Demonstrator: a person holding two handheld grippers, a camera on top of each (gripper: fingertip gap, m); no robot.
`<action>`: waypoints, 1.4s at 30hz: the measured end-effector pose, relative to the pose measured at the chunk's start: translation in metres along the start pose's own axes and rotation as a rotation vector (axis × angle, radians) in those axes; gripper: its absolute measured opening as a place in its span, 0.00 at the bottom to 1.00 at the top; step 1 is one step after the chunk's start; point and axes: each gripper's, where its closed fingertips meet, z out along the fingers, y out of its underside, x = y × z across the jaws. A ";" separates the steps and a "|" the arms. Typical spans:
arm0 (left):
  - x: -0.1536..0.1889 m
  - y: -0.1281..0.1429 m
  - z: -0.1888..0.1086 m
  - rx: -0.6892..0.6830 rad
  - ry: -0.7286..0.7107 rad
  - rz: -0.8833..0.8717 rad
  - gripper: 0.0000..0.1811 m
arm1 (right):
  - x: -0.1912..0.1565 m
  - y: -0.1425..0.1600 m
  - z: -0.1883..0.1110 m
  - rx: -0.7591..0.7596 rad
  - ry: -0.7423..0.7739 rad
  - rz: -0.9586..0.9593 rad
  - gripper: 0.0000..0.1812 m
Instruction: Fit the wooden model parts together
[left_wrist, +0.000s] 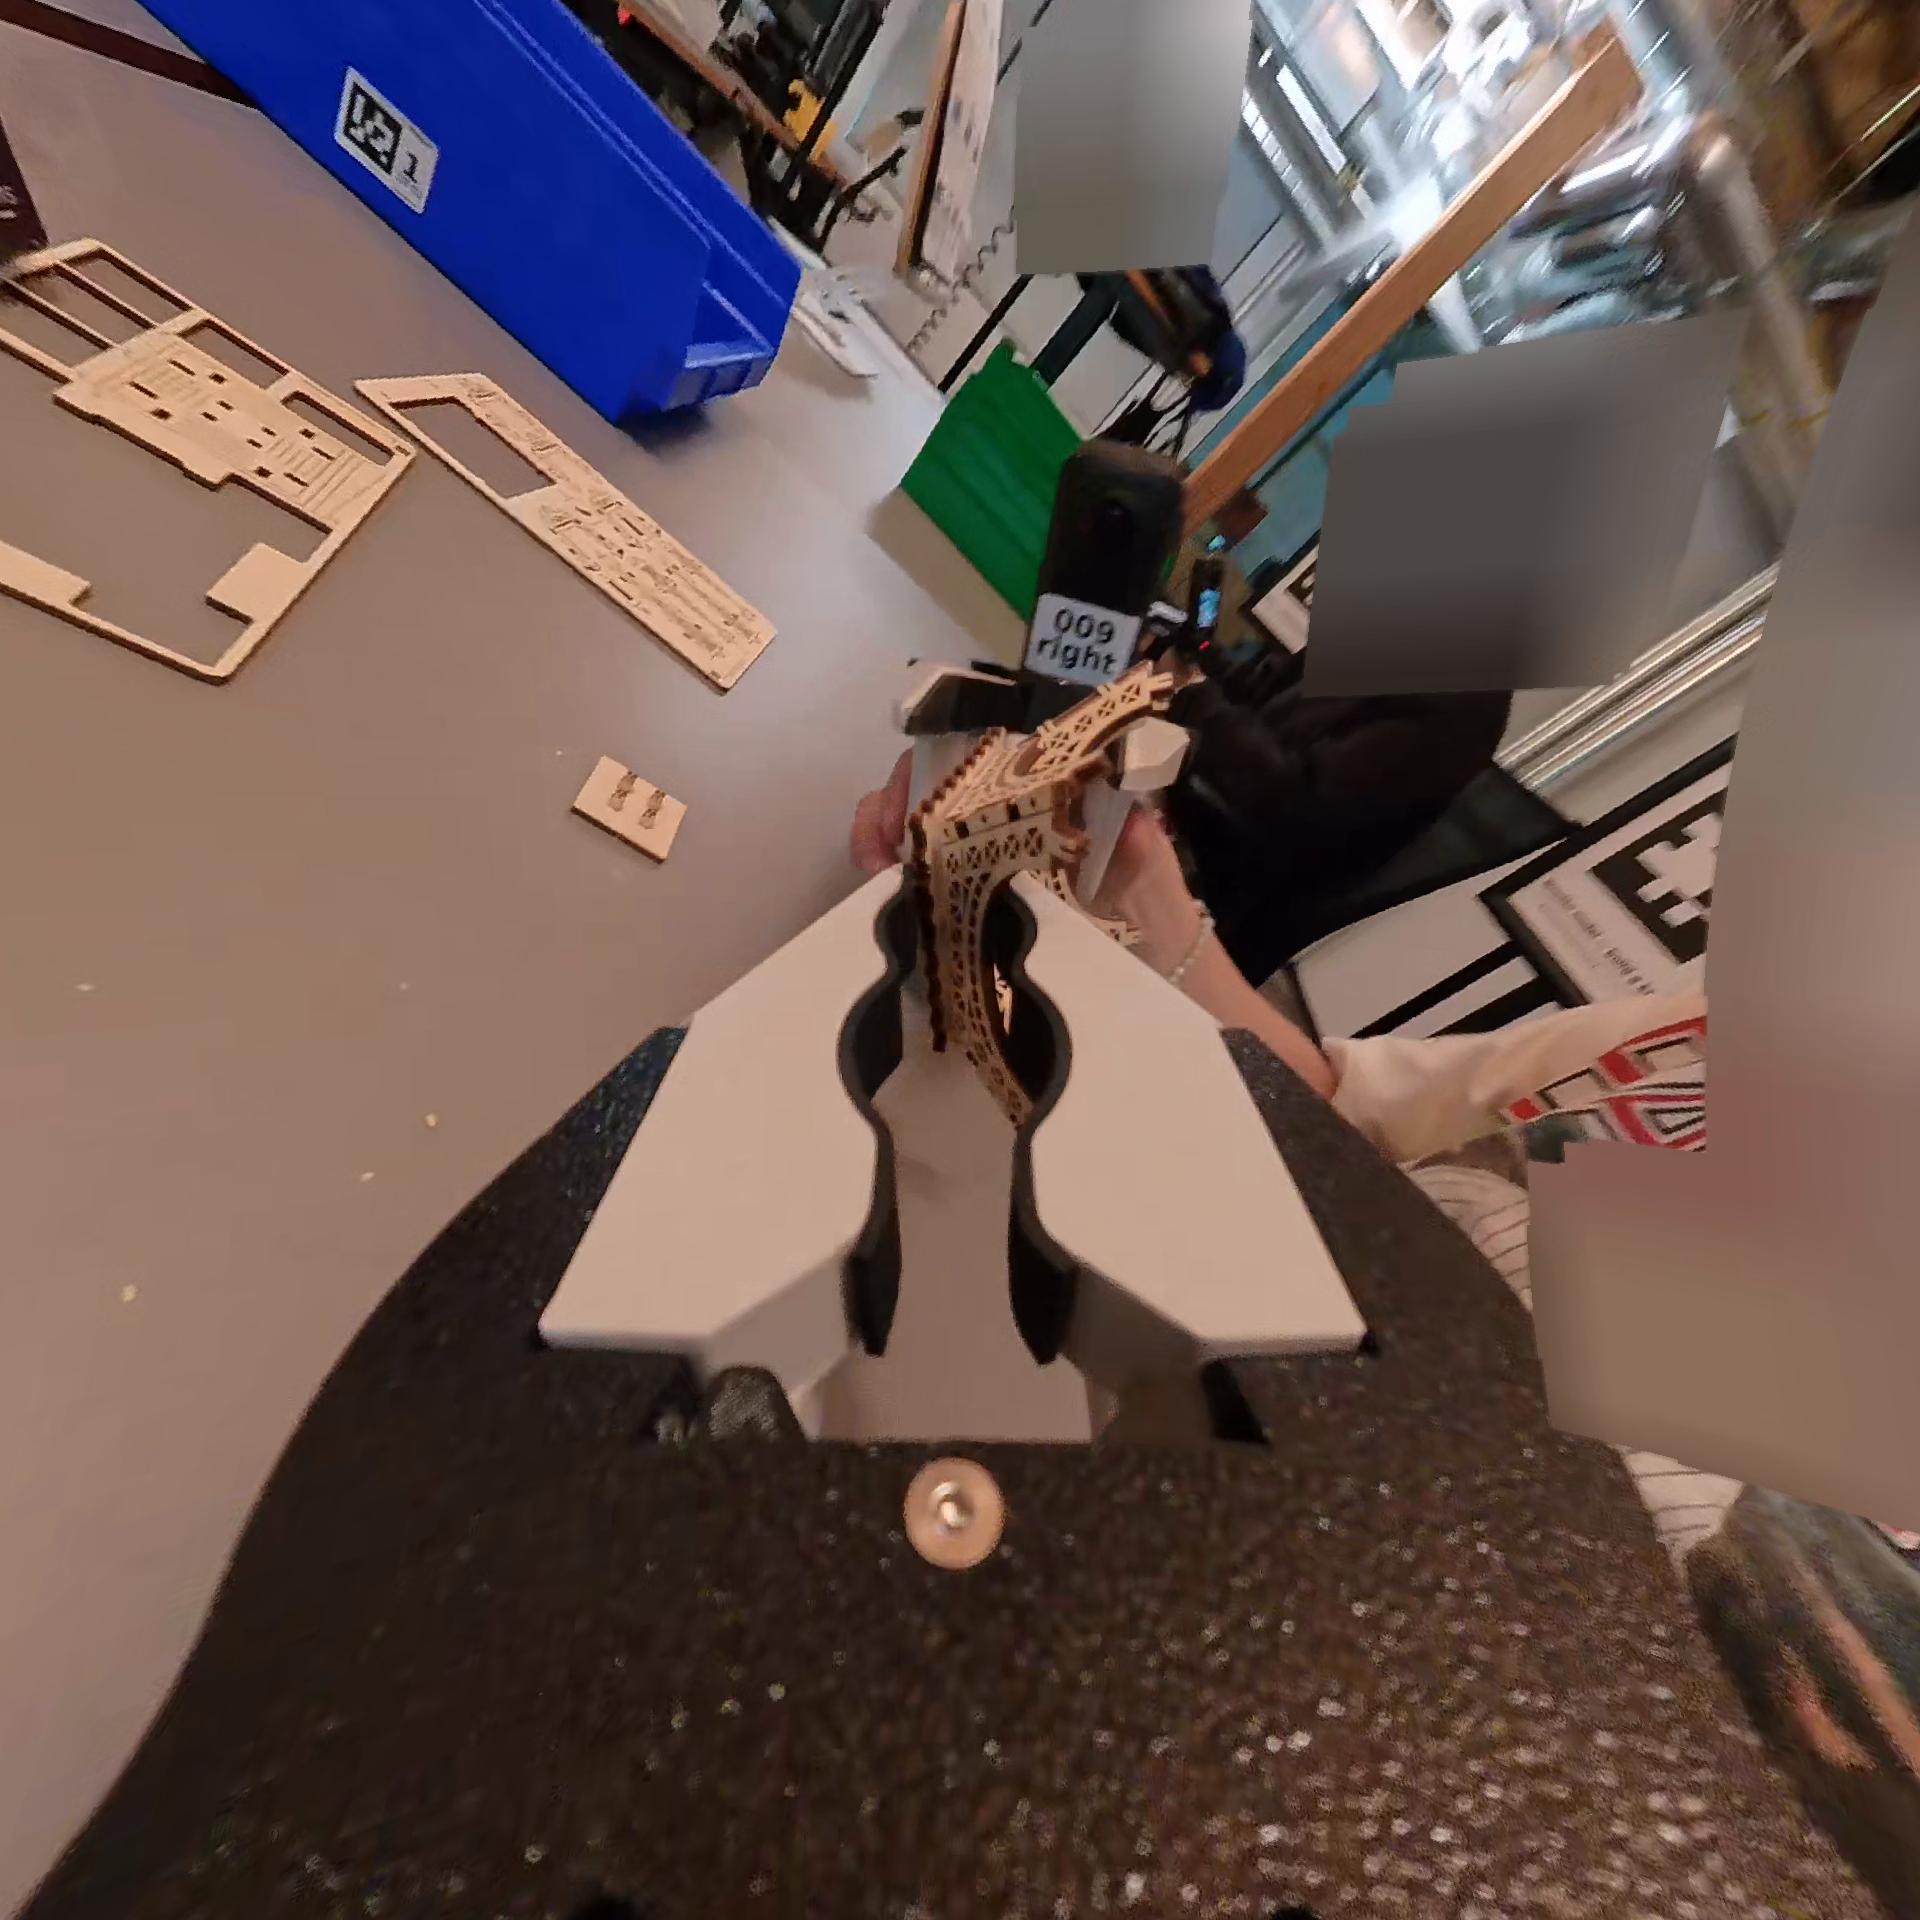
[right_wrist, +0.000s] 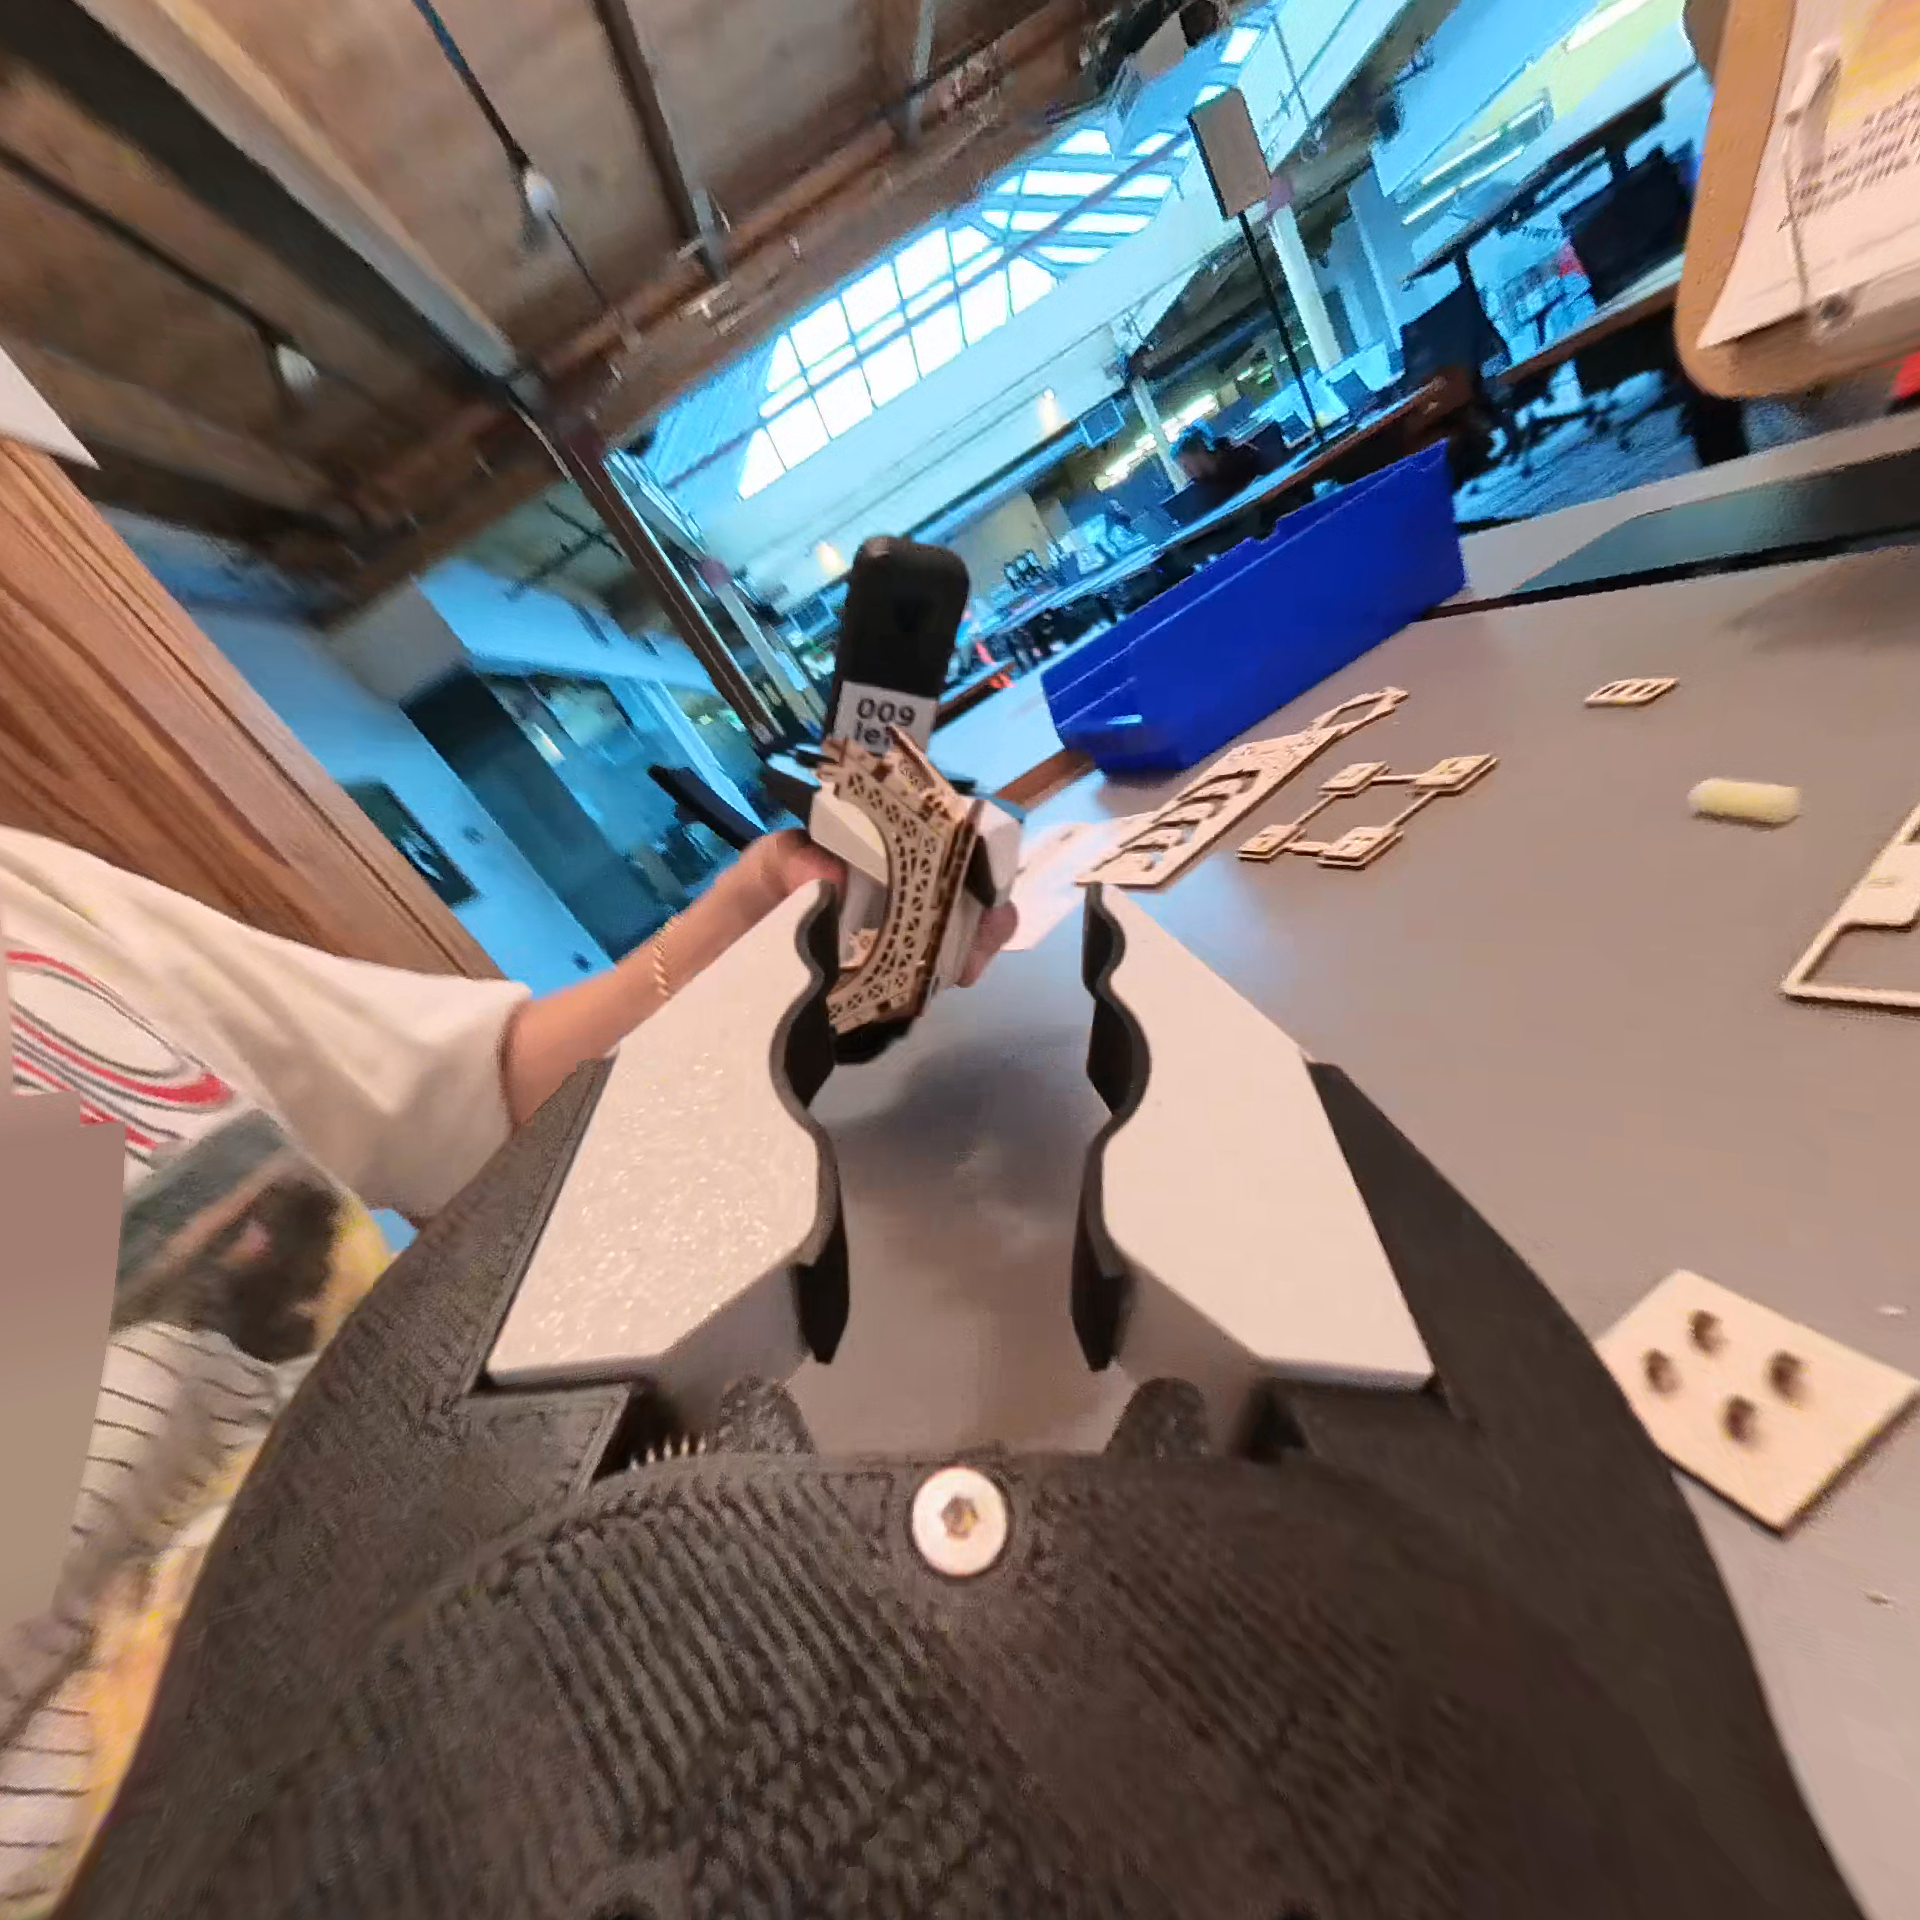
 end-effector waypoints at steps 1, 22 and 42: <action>0.001 -0.001 0.000 0.011 0.023 -0.025 0.06 | -0.002 0.001 0.001 -0.006 -0.019 0.038 0.26; 0.012 0.004 0.002 -0.199 -0.286 0.354 0.06 | -0.018 0.023 0.013 -0.108 -0.124 0.032 0.13; 0.010 -0.020 -0.010 -0.143 -0.611 0.580 0.06 | -0.008 0.007 0.024 -0.161 0.244 -0.403 0.08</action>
